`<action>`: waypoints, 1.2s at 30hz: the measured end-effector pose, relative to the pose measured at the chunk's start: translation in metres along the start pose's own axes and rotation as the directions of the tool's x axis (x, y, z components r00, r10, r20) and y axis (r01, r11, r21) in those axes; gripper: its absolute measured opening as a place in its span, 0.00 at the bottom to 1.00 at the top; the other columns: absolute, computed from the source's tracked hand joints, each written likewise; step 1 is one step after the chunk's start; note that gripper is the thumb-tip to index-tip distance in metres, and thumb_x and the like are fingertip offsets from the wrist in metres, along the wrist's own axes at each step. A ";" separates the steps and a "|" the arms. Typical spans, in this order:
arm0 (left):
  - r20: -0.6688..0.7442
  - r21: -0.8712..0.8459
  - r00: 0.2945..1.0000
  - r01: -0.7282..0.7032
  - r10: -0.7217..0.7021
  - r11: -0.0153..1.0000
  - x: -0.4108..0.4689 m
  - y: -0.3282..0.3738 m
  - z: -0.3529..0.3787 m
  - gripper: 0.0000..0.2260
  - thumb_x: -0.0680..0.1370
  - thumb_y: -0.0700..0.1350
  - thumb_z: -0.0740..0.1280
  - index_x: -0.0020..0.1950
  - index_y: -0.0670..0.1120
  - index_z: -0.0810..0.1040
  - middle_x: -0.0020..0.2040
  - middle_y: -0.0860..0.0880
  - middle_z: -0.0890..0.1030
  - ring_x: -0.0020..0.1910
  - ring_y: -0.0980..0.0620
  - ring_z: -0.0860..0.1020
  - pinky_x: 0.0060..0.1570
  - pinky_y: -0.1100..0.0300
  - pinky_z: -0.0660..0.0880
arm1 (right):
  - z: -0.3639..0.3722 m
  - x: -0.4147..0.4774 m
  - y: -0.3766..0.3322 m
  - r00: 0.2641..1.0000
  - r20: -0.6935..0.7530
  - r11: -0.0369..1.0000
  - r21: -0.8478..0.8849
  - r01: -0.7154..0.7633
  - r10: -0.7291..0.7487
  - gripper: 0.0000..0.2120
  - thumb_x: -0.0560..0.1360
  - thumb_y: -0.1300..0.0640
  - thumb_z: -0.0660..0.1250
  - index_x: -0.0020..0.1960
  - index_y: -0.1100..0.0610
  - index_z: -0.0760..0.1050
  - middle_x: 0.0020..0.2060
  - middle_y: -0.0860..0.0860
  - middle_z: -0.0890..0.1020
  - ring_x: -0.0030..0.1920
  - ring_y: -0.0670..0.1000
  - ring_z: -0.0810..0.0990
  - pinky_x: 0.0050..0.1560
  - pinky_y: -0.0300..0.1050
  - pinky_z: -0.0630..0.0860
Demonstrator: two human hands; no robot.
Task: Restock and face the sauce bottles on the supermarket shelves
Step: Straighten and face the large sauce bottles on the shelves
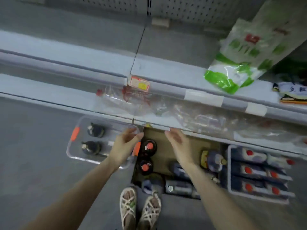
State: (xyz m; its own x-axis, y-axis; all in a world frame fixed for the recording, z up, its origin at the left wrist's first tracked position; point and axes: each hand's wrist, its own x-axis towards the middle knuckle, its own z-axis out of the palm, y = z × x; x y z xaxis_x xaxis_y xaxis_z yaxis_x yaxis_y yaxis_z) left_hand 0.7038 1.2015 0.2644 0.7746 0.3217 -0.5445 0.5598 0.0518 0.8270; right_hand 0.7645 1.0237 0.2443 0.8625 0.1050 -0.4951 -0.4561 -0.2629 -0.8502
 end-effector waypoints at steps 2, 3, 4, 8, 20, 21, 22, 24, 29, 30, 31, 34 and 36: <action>0.009 0.023 0.999 0.048 -0.048 0.999 0.007 -0.043 0.001 0.11 0.78 0.42 0.67 0.58 0.41 0.76 0.43 0.47 0.79 0.40 0.60 0.77 0.38 0.73 0.71 | 0.011 0.001 0.039 0.998 0.010 0.998 -0.012 -0.064 0.064 0.14 0.75 0.56 0.70 0.59 0.58 0.77 0.43 0.42 0.81 0.40 0.30 0.78 0.43 0.25 0.71; -0.005 0.027 0.997 0.075 -0.074 0.997 0.009 -0.060 0.000 0.10 0.77 0.42 0.68 0.58 0.42 0.77 0.42 0.49 0.79 0.37 0.64 0.77 0.38 0.74 0.71 | 0.016 0.000 0.056 0.996 0.015 0.996 -0.022 -0.086 0.086 0.13 0.76 0.57 0.70 0.59 0.57 0.76 0.43 0.41 0.80 0.39 0.29 0.78 0.43 0.25 0.72; -0.016 0.030 0.995 0.101 -0.101 0.994 0.011 -0.079 -0.001 0.11 0.77 0.42 0.68 0.59 0.43 0.77 0.42 0.51 0.79 0.35 0.67 0.77 0.37 0.74 0.71 | 0.021 0.000 0.074 0.994 0.013 0.993 -0.022 -0.112 0.112 0.13 0.76 0.57 0.69 0.59 0.57 0.76 0.43 0.42 0.80 0.39 0.29 0.78 0.43 0.26 0.72; 0.038 0.123 0.973 0.220 -0.226 0.968 0.027 -0.162 -0.008 0.15 0.78 0.48 0.67 0.63 0.47 0.76 0.50 0.52 0.81 0.44 0.63 0.78 0.40 0.71 0.70 | 0.047 0.006 0.156 0.974 0.003 0.973 -0.018 -0.229 0.229 0.12 0.76 0.57 0.69 0.58 0.56 0.76 0.44 0.45 0.82 0.44 0.38 0.80 0.46 0.30 0.74; 0.026 0.133 0.924 0.376 -0.382 0.917 0.068 -0.292 0.008 0.20 0.78 0.45 0.66 0.69 0.41 0.71 0.46 0.51 0.78 0.42 0.62 0.76 0.36 0.74 0.71 | 0.102 0.026 0.303 0.852 0.030 0.853 -0.024 -0.522 0.522 0.15 0.77 0.51 0.66 0.58 0.59 0.70 0.40 0.47 0.78 0.37 0.47 0.78 0.32 0.23 0.67; 0.020 0.122 0.921 0.383 -0.388 0.915 0.071 -0.302 0.010 0.20 0.78 0.46 0.66 0.69 0.42 0.71 0.45 0.52 0.78 0.42 0.62 0.76 0.37 0.74 0.71 | 0.107 0.029 0.310 0.844 0.028 0.845 0.003 -0.535 0.535 0.15 0.77 0.51 0.66 0.60 0.57 0.69 0.46 0.47 0.79 0.42 0.47 0.78 0.35 0.22 0.67; 0.016 0.111 0.919 0.390 -0.394 0.914 0.072 -0.306 0.010 0.21 0.78 0.46 0.66 0.69 0.42 0.71 0.45 0.52 0.78 0.43 0.61 0.76 0.38 0.73 0.71 | 0.110 0.031 0.314 0.843 0.029 0.842 0.037 -0.538 0.537 0.20 0.77 0.50 0.66 0.64 0.58 0.69 0.52 0.48 0.79 0.49 0.46 0.78 0.41 0.23 0.68; 0.023 0.093 0.915 0.400 -0.404 0.912 0.074 -0.311 0.011 0.20 0.78 0.47 0.66 0.69 0.43 0.71 0.47 0.53 0.79 0.45 0.61 0.77 0.40 0.71 0.71 | 0.115 0.034 0.323 0.843 0.030 0.837 0.106 -0.537 0.537 0.30 0.74 0.45 0.67 0.72 0.56 0.65 0.63 0.51 0.77 0.60 0.49 0.77 0.58 0.39 0.73; 0.032 0.096 0.918 0.390 -0.395 0.916 0.083 -0.321 0.010 0.19 0.78 0.48 0.65 0.68 0.45 0.72 0.50 0.52 0.80 0.47 0.62 0.77 0.43 0.71 0.71 | 0.129 0.037 0.342 0.808 0.022 0.777 0.260 -0.573 0.589 0.49 0.59 0.31 0.75 0.74 0.45 0.61 0.59 0.51 0.81 0.49 0.56 0.79 0.44 0.46 0.75; 0.029 0.095 0.920 0.388 -0.392 0.917 0.085 -0.322 0.010 0.19 0.78 0.48 0.65 0.68 0.45 0.72 0.50 0.52 0.80 0.47 0.62 0.77 0.44 0.71 0.72 | 0.129 0.038 0.345 0.799 0.026 0.763 0.279 -0.583 0.600 0.49 0.61 0.33 0.75 0.75 0.45 0.59 0.52 0.49 0.83 0.48 0.64 0.79 0.41 0.50 0.76; 0.023 0.091 0.921 0.385 -0.388 0.918 0.088 -0.322 0.009 0.19 0.78 0.48 0.65 0.67 0.45 0.72 0.49 0.52 0.80 0.47 0.62 0.77 0.44 0.70 0.72 | 0.128 0.038 0.346 0.804 0.041 0.758 0.306 -0.576 0.594 0.46 0.64 0.37 0.73 0.76 0.46 0.57 0.43 0.48 0.85 0.47 0.73 0.75 0.37 0.54 0.75; 0.028 0.098 0.925 0.375 -0.379 0.922 0.092 -0.324 0.006 0.18 0.78 0.49 0.65 0.67 0.45 0.72 0.50 0.52 0.80 0.49 0.61 0.77 0.47 0.66 0.72 | 0.127 0.043 0.350 0.833 0.061 0.752 0.399 -0.525 0.550 0.37 0.67 0.45 0.71 0.74 0.48 0.62 0.39 0.66 0.79 0.34 0.72 0.70 0.29 0.45 0.68; 0.044 0.111 0.927 0.365 -0.371 0.924 0.091 -0.324 0.004 0.19 0.78 0.50 0.65 0.67 0.46 0.72 0.52 0.52 0.80 0.51 0.60 0.78 0.47 0.67 0.72 | 0.126 0.046 0.351 0.864 0.032 0.777 0.420 -0.468 0.503 0.39 0.64 0.45 0.72 0.72 0.51 0.65 0.52 0.63 0.80 0.48 0.63 0.80 0.43 0.43 0.75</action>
State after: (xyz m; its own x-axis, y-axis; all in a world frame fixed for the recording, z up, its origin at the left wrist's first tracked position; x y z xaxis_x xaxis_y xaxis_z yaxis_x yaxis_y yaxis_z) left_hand 0.5943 1.2100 -0.0543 0.5235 0.2378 -0.8182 0.8327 0.0606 0.5504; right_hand 0.6164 1.0573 -0.0994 0.5088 -0.0103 -0.8608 -0.8504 0.1495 -0.5044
